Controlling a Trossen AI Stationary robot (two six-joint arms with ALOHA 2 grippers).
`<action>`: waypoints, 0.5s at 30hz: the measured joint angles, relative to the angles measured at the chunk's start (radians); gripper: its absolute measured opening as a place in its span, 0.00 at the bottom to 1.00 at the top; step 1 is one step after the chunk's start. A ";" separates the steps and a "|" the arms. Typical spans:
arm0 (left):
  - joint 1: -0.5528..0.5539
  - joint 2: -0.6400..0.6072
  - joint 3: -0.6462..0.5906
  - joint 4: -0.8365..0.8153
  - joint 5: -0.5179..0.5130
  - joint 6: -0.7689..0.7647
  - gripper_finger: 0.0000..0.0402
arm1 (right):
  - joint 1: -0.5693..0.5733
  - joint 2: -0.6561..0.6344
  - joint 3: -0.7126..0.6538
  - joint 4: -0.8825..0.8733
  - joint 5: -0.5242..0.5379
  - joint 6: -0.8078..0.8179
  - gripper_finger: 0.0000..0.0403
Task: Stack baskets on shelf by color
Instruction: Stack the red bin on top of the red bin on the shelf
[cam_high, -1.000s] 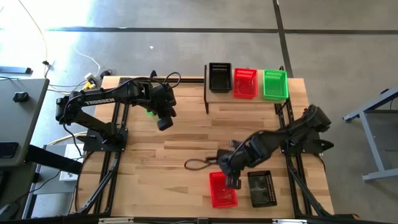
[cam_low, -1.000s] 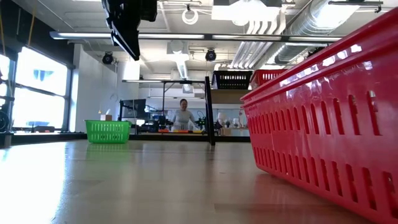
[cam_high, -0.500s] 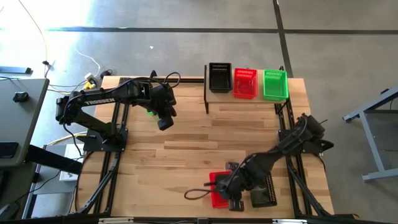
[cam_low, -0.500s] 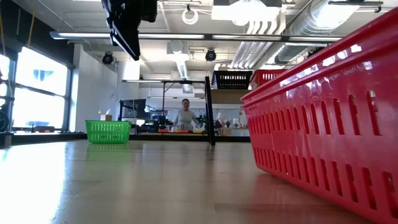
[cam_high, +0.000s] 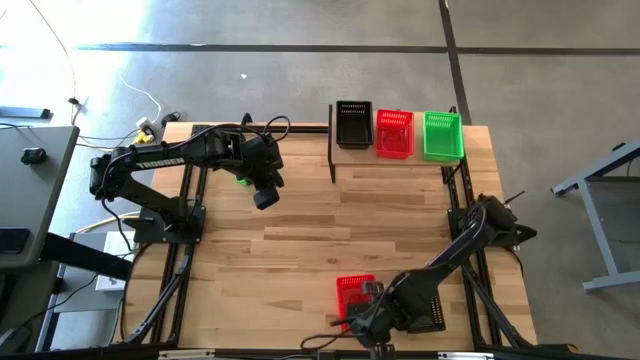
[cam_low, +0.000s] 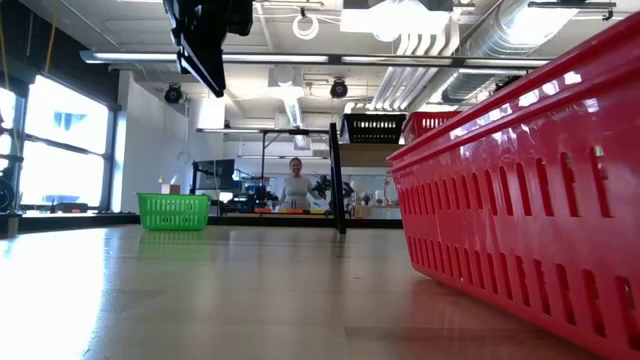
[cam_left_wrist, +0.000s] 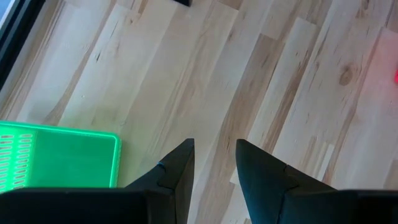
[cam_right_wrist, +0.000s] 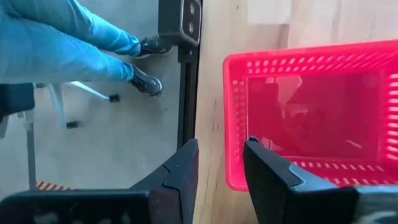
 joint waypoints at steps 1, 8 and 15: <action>0.000 0.000 0.000 0.000 0.000 0.000 0.27 | 0.003 0.007 0.000 0.000 0.000 0.000 0.28; 0.000 0.000 0.000 0.000 0.000 -0.002 0.27 | 0.020 0.058 0.000 0.009 -0.001 0.001 0.28; 0.000 0.000 0.000 0.000 0.000 -0.001 0.27 | 0.022 0.105 0.000 0.019 0.001 0.000 0.28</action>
